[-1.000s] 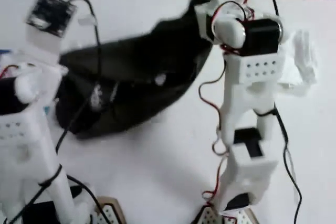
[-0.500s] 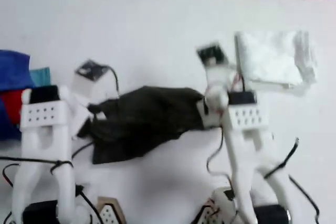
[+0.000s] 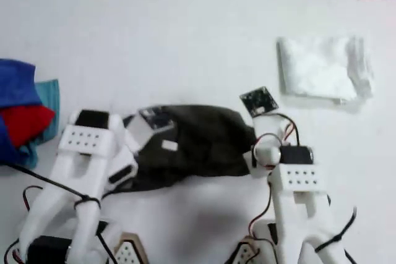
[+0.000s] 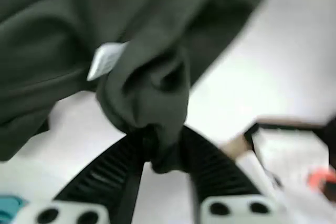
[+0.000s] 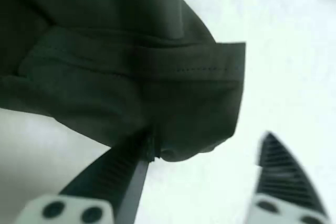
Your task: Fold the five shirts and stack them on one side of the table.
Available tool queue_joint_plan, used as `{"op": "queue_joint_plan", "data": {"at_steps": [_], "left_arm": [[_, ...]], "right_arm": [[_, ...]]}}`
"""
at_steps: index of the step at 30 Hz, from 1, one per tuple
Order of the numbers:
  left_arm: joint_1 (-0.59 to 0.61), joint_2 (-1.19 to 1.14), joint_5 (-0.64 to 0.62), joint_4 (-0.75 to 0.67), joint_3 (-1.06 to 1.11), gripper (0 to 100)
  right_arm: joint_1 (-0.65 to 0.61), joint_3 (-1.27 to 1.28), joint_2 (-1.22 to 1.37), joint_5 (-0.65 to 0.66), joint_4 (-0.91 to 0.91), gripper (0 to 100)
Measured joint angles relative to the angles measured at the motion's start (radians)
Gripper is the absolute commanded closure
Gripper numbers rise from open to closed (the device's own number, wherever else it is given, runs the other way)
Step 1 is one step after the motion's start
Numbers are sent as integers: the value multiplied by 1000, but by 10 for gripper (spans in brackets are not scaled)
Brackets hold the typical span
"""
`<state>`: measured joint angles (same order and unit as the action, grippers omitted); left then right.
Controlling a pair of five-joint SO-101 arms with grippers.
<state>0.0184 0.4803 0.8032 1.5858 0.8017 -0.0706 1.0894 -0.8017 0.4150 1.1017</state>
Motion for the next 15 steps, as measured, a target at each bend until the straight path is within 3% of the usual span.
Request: {"op": "queue_joint_plan", "data": {"at_steps": [4, 9, 15], "left_arm": [[3, 0, 83, 110, -123, 792], [91, 0, 83, 121, -358, 792], [173, -25, -84, -123, -278, 790]], "right_arm": [[2, 0, -115, 2, 31, 645], [2, -17, -281, -66, 38, 645], [-100, -89, -295, -227, -34, 644]]}}
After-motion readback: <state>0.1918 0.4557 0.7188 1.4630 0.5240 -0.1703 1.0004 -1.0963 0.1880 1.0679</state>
